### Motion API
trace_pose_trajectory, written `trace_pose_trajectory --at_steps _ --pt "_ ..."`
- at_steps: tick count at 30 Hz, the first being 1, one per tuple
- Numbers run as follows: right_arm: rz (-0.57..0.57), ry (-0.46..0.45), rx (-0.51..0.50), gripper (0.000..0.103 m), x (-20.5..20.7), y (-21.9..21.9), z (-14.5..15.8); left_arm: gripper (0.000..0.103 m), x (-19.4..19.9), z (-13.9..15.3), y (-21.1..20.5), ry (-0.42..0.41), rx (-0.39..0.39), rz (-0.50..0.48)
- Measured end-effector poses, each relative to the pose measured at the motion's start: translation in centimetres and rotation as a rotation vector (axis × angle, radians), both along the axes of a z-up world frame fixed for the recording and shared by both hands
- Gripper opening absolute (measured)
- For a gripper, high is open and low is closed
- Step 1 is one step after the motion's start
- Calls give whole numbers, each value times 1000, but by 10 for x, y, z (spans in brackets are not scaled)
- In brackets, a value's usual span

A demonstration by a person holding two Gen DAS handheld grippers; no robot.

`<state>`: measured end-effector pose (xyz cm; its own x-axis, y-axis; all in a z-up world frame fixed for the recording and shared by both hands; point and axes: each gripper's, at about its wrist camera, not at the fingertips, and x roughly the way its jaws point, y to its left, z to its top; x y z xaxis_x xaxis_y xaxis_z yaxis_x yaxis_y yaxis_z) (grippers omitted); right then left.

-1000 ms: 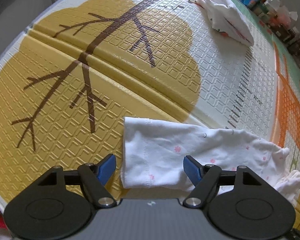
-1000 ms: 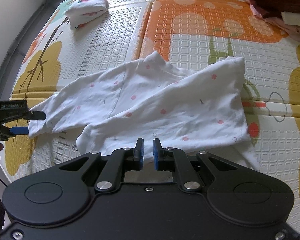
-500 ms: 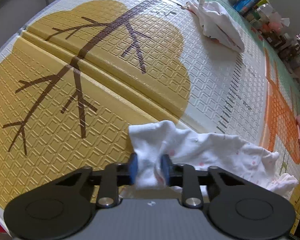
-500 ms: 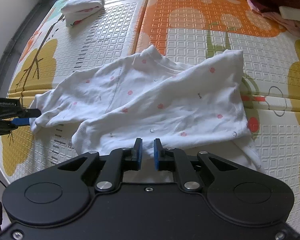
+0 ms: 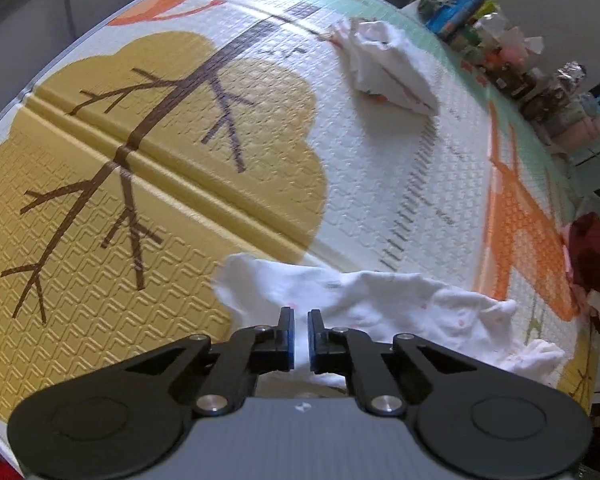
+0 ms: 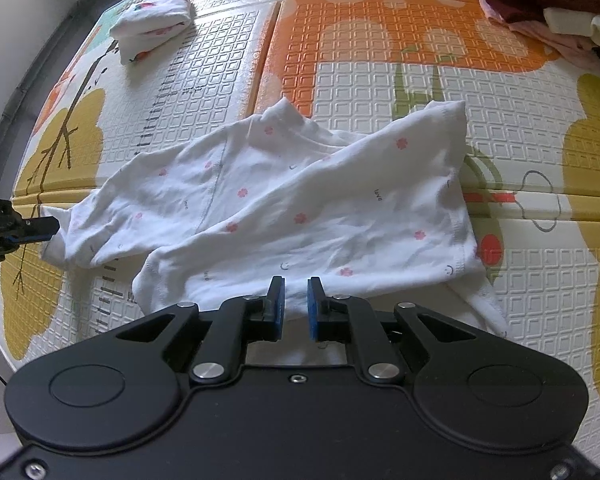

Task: Fold clothes

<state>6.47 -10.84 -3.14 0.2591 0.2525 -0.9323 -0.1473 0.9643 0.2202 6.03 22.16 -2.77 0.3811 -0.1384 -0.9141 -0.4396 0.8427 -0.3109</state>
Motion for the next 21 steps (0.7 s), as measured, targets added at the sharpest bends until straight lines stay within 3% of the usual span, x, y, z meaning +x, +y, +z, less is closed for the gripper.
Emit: trace_pose_trajectory --at_steps 8,12,14,18,21 --pt "-6 -10 16 11 -1 -4 4 7 7 7 -21 6 26 -46" --pt "-3 -19 29 11 -3 -6 7 13 6 7 -20 20 53 -40" --pt "0 -21 34 13 -3 -5 8 17 4 8 -18 25 67 -32" --pt "21 -34 51 16 -3 3 15 41 1 11 -11 29 101 -10" --pt "54 -48 60 17 -2 16 20 46 -1 12 -3 32 107 9"
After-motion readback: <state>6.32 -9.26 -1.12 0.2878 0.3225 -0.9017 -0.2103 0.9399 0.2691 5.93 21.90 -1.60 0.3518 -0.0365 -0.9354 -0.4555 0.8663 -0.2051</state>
